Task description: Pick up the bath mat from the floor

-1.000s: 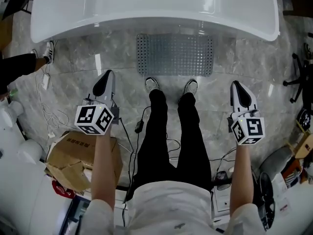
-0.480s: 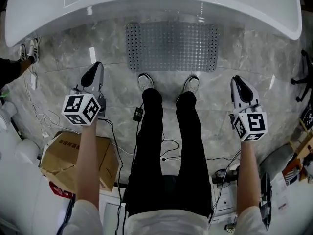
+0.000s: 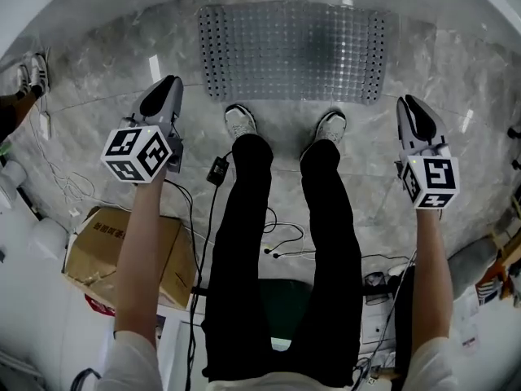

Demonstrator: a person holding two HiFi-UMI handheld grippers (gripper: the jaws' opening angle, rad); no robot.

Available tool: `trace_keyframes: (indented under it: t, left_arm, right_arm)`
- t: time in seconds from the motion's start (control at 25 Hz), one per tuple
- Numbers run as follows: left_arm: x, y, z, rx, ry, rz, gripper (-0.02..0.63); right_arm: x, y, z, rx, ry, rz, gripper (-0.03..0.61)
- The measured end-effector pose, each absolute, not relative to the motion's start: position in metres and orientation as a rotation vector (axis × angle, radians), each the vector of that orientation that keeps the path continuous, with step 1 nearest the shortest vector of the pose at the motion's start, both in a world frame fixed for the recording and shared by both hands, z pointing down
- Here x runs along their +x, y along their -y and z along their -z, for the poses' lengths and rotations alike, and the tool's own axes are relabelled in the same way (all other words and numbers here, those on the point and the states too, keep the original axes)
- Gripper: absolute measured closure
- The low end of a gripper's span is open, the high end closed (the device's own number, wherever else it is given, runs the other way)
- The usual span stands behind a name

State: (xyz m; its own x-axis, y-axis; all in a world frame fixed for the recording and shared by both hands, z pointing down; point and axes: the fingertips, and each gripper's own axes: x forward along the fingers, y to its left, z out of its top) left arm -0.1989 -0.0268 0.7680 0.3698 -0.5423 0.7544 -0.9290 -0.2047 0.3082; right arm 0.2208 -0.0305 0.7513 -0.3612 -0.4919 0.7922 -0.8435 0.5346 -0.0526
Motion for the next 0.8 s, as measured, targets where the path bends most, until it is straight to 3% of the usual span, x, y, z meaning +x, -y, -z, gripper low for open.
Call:
trace_keyframes:
  t: [0.12, 0.24, 0.4, 0.6, 0.8]
  left_arm:
    - [-0.19, 0.026, -0.802, 1.863, 1.251, -0.665, 0.5]
    - [-0.18, 0.025, -0.831, 1.885, 1.208, -0.695, 0.483]
    - [-0.177, 0.02, -0.878, 1.896, 1.168, -0.752, 0.448]
    - [-0.198, 0.003, -0.946, 1.789, 1.204, -0.8, 0.372]
    - [-0.223, -0.023, -1.018, 1.659, 1.255, -0.827, 0.348]
  right_arm:
    - [0.222, 0.033, -0.791, 1.064, 2.005, -0.615, 0.536]
    - [0.229, 0.03, -0.833, 1.047, 1.957, -0.63, 0.53]
    - [0.241, 0.026, -0.89, 1.044, 1.894, -0.665, 0.471]
    - [0.25, 0.017, -0.95, 1.043, 1.842, -0.708, 0.43]
    - [0.269, 0.012, -1.003, 1.07, 1.777, -0.682, 0.417]
